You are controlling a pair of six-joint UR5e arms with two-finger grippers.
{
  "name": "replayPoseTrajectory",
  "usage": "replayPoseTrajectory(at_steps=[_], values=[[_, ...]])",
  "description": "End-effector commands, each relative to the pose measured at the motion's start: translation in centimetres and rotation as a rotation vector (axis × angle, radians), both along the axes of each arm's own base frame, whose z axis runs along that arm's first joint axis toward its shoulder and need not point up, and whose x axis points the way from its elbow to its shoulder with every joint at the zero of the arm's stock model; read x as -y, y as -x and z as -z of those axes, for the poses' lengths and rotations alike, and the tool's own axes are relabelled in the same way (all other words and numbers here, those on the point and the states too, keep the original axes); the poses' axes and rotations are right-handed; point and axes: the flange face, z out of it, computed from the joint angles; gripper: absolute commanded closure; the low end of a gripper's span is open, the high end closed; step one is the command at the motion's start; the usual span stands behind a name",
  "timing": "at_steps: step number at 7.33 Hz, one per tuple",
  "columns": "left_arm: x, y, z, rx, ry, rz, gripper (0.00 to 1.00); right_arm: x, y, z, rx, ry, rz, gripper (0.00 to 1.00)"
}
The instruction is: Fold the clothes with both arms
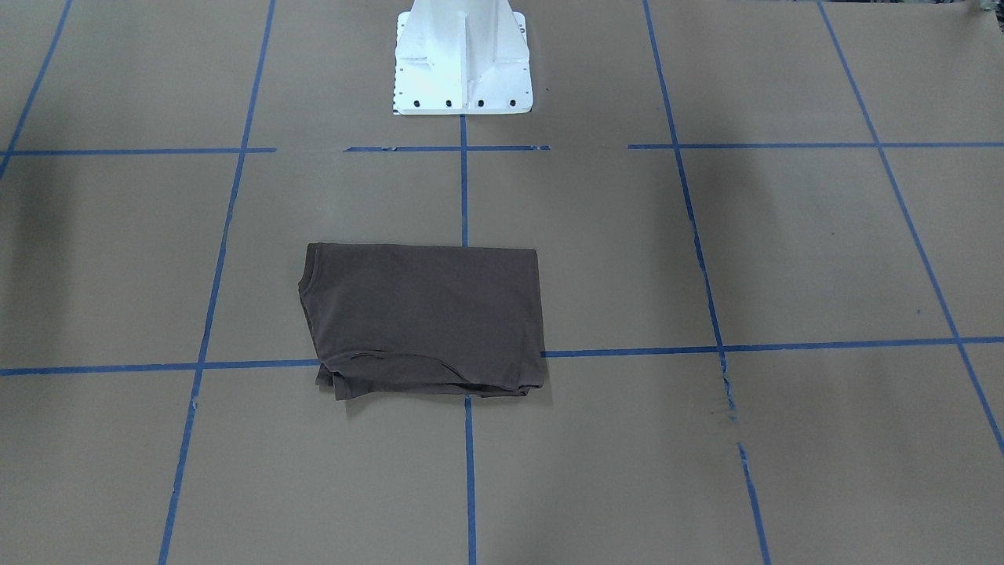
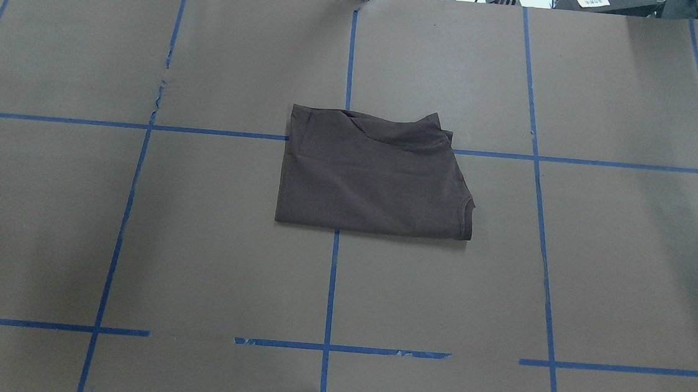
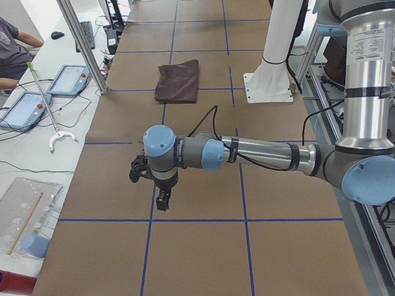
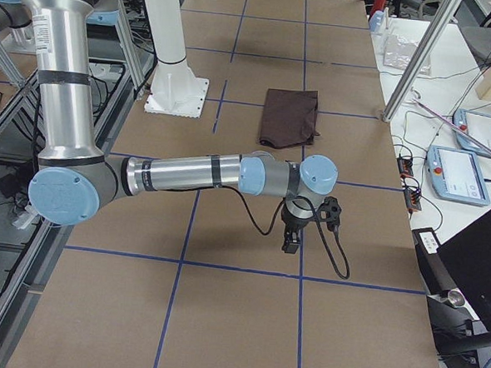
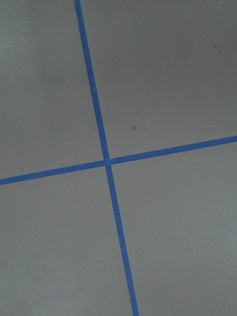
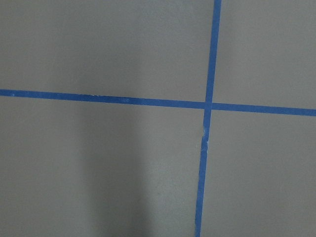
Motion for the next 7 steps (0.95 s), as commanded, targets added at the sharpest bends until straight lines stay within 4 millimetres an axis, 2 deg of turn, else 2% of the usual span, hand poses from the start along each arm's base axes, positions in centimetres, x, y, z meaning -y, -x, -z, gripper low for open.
replayPoseTrajectory(at_steps=[1,2,7], values=[[0.0,0.0,1.0,0.005,-0.021,0.001,0.0,-0.2,0.2,-0.1,0.025,0.007,0.0,0.0],[0.1,0.1,0.0,0.008,-0.006,-0.004,0.0,-0.2,0.2,-0.1,0.026,0.008,0.0,0.0],[0.3,0.0,0.4,-0.003,-0.012,-0.003,0.0,-0.2,0.3,0.1,0.037,0.005,0.0,0.0]])
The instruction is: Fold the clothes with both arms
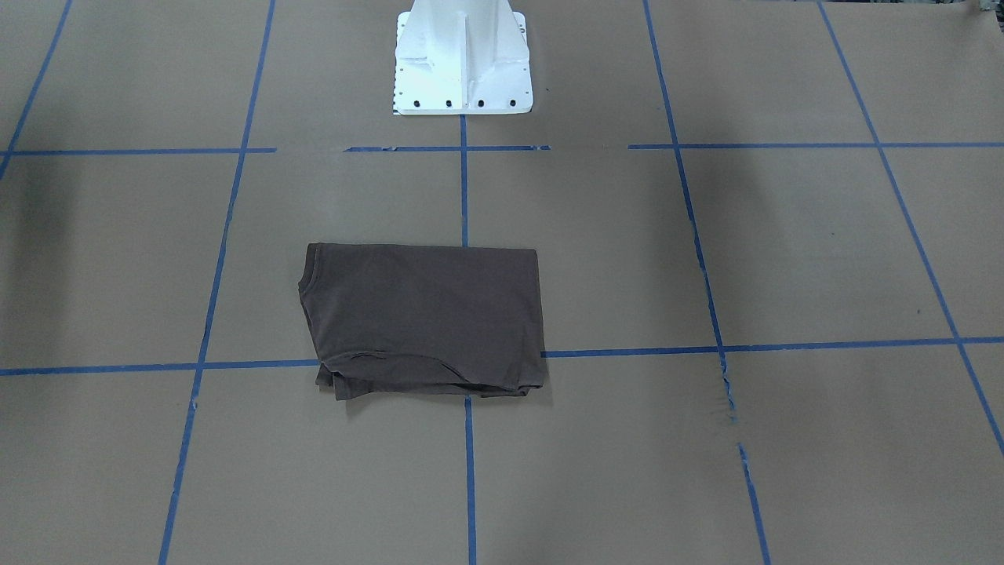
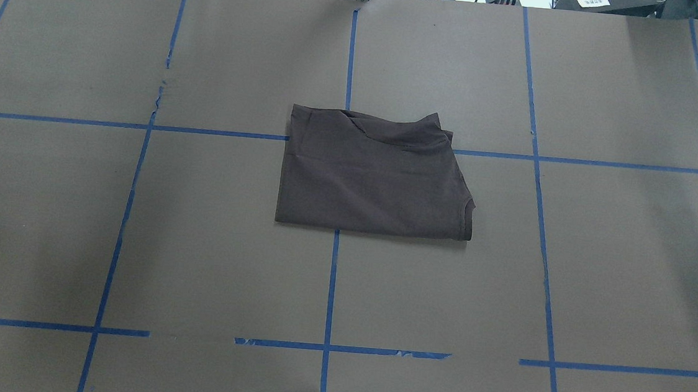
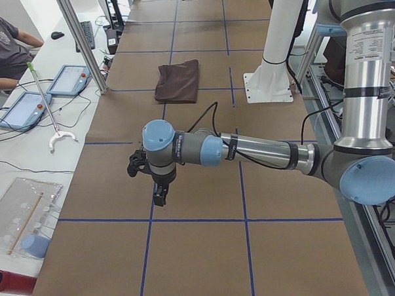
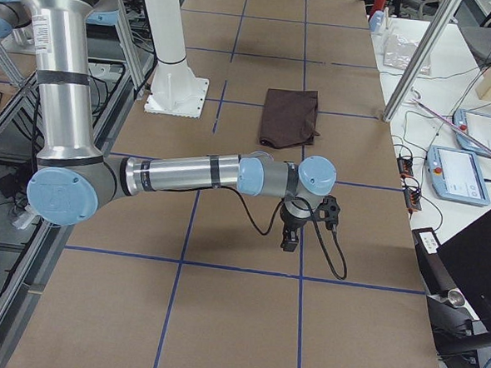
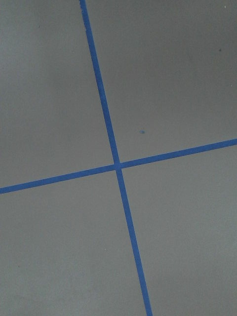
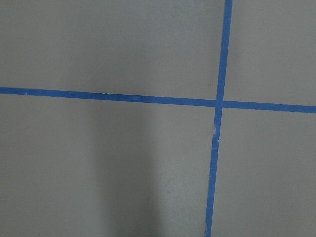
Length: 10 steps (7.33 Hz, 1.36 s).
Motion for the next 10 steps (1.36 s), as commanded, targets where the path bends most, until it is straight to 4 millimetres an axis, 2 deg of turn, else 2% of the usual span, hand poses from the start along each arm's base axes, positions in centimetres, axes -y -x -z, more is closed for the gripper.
replayPoseTrajectory(at_steps=[1,4,7,10], values=[[0.0,0.0,0.5,-0.004,-0.009,0.0,0.0,0.1,0.0,-0.3,0.001,0.005,0.0,0.0],[0.1,0.0,1.3,-0.004,-0.017,0.001,0.0,0.1,0.0,0.0,0.001,-0.001,0.0,0.0],[0.2,-0.1,-0.2,-0.001,0.006,-0.001,0.0,0.4,0.0,0.4,0.002,-0.008,-0.002,0.0],[0.2,-0.2,-0.4,-0.001,0.009,-0.005,0.0,0.3,0.0,0.0,0.001,0.0,-0.003,0.0]])
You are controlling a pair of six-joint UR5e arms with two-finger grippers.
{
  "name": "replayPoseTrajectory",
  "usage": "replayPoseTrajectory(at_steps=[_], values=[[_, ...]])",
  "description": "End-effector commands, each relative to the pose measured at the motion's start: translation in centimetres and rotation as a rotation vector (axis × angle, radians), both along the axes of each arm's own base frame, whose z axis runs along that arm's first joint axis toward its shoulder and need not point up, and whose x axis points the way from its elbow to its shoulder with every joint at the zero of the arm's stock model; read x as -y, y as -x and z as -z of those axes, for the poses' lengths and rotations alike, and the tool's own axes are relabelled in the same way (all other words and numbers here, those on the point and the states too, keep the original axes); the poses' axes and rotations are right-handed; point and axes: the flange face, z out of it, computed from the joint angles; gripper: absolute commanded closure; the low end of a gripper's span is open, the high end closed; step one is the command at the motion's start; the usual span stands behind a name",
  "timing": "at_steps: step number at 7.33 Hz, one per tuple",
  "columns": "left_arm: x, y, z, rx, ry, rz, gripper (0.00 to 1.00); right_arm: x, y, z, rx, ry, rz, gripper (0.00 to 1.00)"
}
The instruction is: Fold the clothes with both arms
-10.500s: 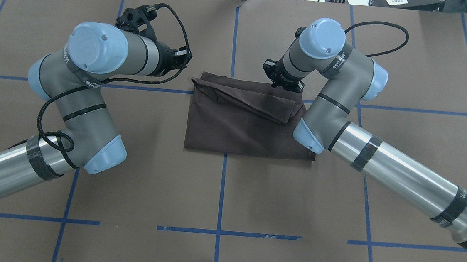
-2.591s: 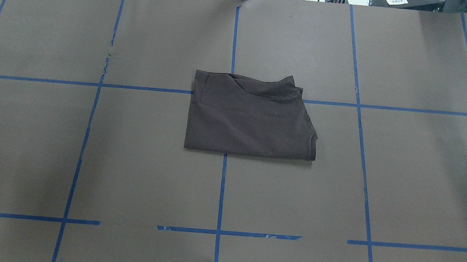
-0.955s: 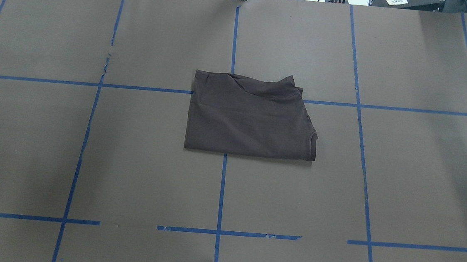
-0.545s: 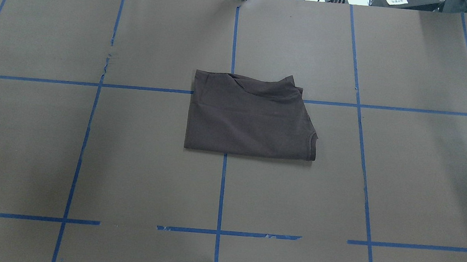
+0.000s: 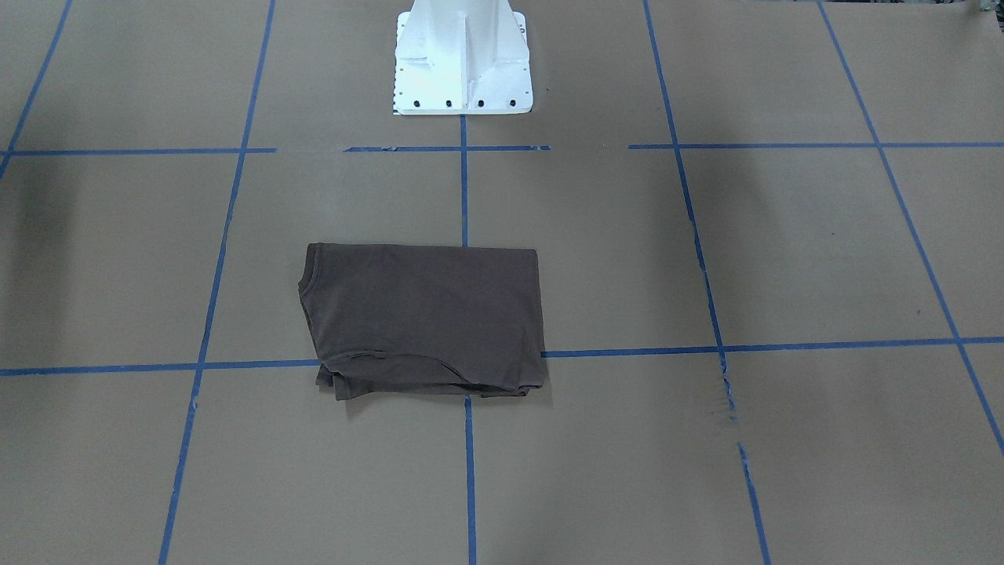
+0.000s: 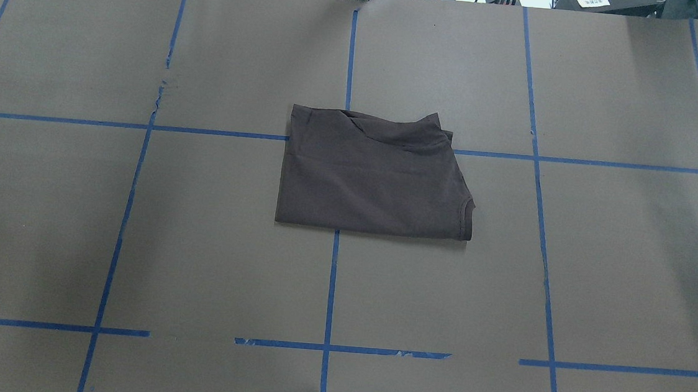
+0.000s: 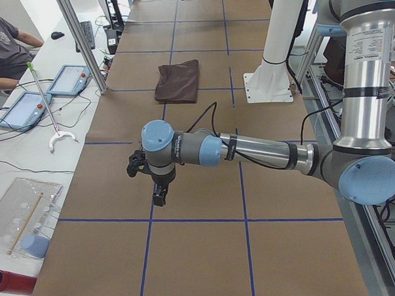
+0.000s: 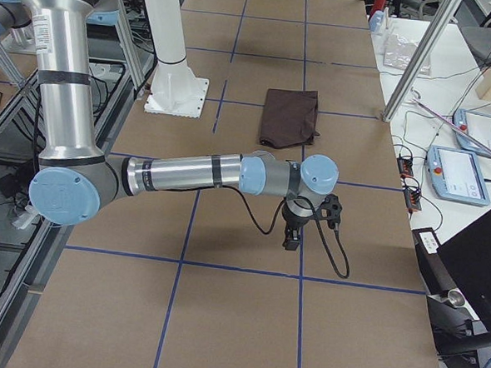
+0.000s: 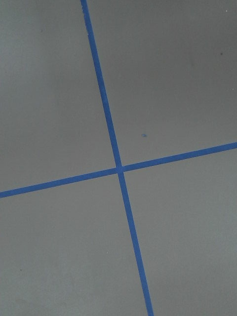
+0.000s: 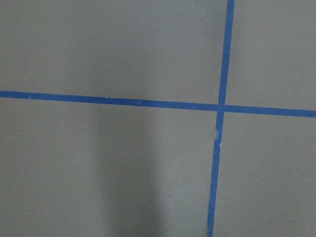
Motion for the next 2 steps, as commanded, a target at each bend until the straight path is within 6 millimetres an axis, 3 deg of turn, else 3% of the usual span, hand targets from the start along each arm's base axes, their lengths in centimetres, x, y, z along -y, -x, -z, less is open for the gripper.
replayPoseTrajectory(at_steps=[1,2], values=[[0.07,-0.09,-0.17,-0.001,0.002,-0.003,0.0,-0.01,0.0,-0.14,0.0,0.002,0.001,0.0],[0.08,-0.16,-0.33,0.0,0.006,-0.003,0.0,0.05,0.0,-0.13,0.0,0.002,0.001,0.0]])
